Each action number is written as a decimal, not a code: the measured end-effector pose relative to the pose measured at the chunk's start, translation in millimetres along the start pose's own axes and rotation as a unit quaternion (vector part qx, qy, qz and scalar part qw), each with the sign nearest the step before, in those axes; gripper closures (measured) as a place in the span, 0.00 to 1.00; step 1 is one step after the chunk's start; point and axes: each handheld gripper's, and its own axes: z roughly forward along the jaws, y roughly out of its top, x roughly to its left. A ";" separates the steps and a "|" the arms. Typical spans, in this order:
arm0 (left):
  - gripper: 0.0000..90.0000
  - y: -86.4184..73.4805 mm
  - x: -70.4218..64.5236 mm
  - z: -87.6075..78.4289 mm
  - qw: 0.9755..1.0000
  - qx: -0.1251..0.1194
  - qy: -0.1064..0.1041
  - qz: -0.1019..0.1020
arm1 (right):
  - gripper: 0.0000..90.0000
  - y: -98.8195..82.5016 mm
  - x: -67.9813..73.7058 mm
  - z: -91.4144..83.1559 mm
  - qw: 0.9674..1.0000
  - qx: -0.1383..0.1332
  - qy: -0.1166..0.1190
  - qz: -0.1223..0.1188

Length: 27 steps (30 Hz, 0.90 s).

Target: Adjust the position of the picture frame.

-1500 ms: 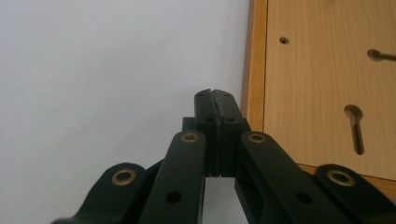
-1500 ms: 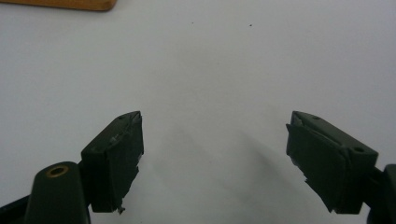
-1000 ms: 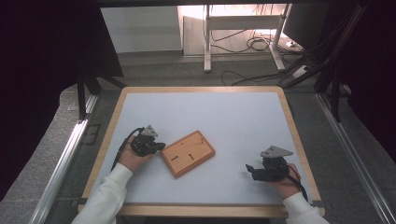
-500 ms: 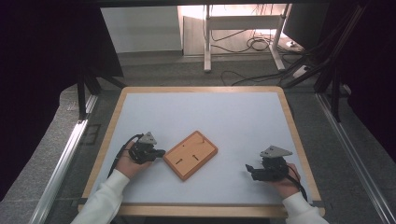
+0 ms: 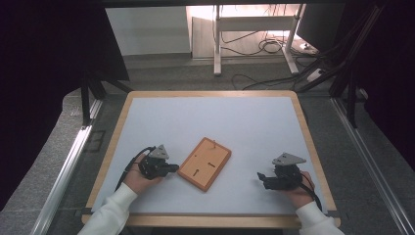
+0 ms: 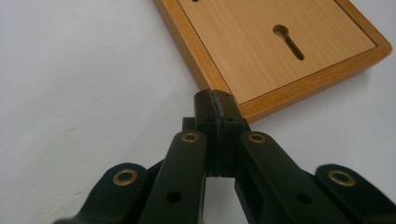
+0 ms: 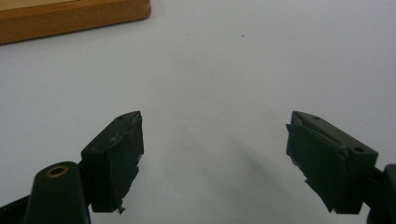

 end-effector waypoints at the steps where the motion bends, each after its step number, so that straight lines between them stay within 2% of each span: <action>1: 1.00 0.4 -1.0 0.4 1.000 0.000 -0.001 0.000 | 0.22 0.0 0.0 0.0 1.000 0.000 0.000 0.000; 14: 1.00 9.8 -17.1 5.9 1.000 0.000 -0.025 0.018 | 0.22 0.4 -0.4 0.0 1.000 0.000 0.000 0.000; 27: 1.00 14.4 -22.5 12.6 0.999 -0.006 -0.043 0.016 | 0.22 0.7 -0.2 1.4 1.000 0.001 -0.001 -0.002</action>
